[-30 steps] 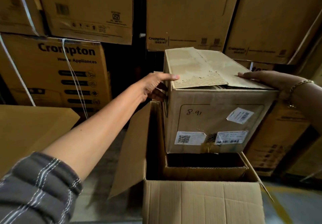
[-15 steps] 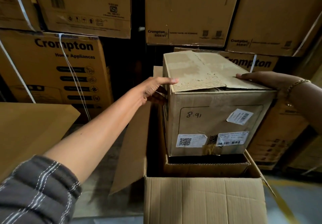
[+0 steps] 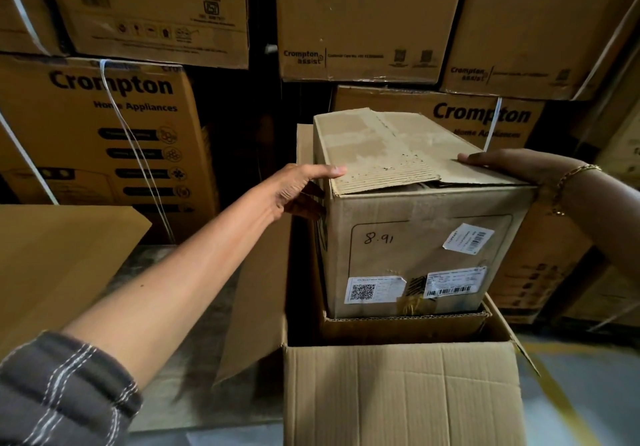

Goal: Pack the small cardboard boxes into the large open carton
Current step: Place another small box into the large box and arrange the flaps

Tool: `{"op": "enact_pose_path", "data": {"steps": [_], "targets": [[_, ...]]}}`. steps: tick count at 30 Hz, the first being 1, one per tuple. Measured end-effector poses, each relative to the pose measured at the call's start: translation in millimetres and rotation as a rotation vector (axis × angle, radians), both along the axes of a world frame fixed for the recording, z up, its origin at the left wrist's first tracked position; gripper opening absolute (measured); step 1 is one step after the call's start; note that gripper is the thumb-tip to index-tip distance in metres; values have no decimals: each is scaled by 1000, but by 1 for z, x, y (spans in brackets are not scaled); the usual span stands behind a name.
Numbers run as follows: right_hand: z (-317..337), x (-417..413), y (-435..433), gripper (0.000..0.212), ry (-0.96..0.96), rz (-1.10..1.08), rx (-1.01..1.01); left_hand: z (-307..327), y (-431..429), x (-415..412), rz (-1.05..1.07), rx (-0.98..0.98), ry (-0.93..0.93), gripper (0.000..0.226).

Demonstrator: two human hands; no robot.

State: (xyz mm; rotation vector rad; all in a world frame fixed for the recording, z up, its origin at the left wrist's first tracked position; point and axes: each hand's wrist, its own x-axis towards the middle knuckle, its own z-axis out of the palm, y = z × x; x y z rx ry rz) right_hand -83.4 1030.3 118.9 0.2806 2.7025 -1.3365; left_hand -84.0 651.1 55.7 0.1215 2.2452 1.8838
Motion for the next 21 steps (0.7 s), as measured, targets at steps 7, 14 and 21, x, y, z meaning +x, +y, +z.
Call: {"op": "enact_pose_path", "data": {"steps": [7, 14, 21], "targets": [[-27, -1, -2, 91, -114, -85, 1, -22, 3, 5, 10, -40, -29, 78], [-75, -8, 1, 86, -101, -71, -3, -46, 7, 8, -39, -81, -85, 67], [-133, -13, -7, 60, -98, -33, 0, -93, 13, -7, 10, -180, -115, 61]]}}
